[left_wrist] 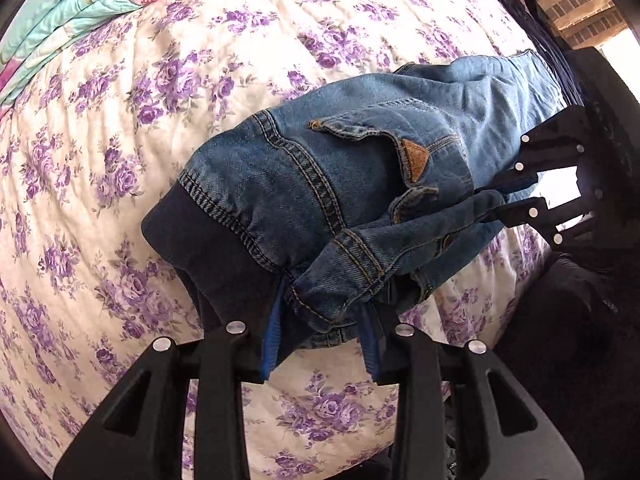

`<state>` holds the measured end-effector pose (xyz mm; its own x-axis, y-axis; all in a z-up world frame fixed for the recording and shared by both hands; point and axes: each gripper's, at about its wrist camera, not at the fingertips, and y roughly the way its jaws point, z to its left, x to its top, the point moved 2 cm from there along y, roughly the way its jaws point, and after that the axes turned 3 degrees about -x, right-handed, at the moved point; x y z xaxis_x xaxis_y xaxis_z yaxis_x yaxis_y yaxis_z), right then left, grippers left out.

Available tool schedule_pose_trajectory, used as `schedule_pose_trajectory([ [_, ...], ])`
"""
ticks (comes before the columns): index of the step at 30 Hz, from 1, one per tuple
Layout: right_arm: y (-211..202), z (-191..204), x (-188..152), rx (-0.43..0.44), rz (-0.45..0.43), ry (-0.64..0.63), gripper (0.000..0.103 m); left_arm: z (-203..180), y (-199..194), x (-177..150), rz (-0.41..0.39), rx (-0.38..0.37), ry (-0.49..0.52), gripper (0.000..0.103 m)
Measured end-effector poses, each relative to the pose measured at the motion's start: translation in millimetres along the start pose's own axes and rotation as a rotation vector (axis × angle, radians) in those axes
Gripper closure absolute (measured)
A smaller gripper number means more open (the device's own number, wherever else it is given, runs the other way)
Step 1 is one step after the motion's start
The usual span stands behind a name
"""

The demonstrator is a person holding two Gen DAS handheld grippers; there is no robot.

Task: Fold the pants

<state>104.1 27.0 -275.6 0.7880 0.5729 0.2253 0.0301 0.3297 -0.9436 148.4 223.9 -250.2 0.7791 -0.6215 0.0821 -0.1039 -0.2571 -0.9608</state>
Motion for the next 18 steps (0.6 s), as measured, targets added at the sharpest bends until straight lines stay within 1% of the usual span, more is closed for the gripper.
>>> schedule_pose_trajectory([
  [1,2.1,-2.7,0.2,0.007,0.003,0.022,0.09,-2.1,-1.7,-1.4,-0.001,0.0,0.006,0.07],
  [2,2.7,-4.7,0.6,0.009,0.004,0.034,0.09,-4.5,-4.6,-4.0,0.001,0.004,0.012,0.068],
  [4,3.3,-6.0,-0.2,0.007,0.006,0.045,0.09,-11.5,-11.5,-10.0,0.002,0.013,0.02,0.058],
  [5,3.9,-5.6,-0.5,0.001,0.004,0.044,0.091,-12.8,-16.2,-15.2,0.004,0.014,0.019,0.046],
  [6,4.7,-5.0,-0.8,-0.003,0.003,0.043,0.091,-13.1,-22.1,-21.7,0.006,0.013,0.012,0.042],
  [8,6.7,-5.1,-1.7,-0.009,-0.004,0.049,0.091,-11.1,-33.3,-35.4,0.007,0.023,-0.01,0.041],
  [10,7.1,-3.5,-3.0,-0.014,-0.014,0.052,0.091,-7.8,-45.8,-46.0,-0.008,0.045,-0.065,0.042],
  [11,6.8,-2.6,-4.4,-0.016,-0.021,0.052,0.091,-8.6,-52.6,-48.3,-0.031,0.04,-0.099,0.042],
  [12,5.9,-1.5,-6.2,-0.017,-0.03,0.051,0.09,-13.1,-62.2,-49.3,-0.079,0.014,-0.133,0.042],
  [15,5.2,1.6,-14.8,-0.013,-0.054,0.033,0.09,-31.4,-82.6,-36.5,-0.27,-0.074,-0.22,0.041],
  [16,3.4,2.7,-16.6,-0.013,-0.06,0.021,0.09,-34.8,-85.0,-30.0,-0.332,-0.105,-0.276,0.041],
  [17,1.5,4.2,-18.4,-0.013,-0.066,0.01,0.09,-36.5,-81.8,-21.8,-0.365,-0.118,-0.345,0.041],
  [18,-1.3,3.9,-18.8,-0.011,-0.07,0.003,0.09,-38.5,-72.7,-13.5,-0.38,-0.142,-0.423,0.041],
])
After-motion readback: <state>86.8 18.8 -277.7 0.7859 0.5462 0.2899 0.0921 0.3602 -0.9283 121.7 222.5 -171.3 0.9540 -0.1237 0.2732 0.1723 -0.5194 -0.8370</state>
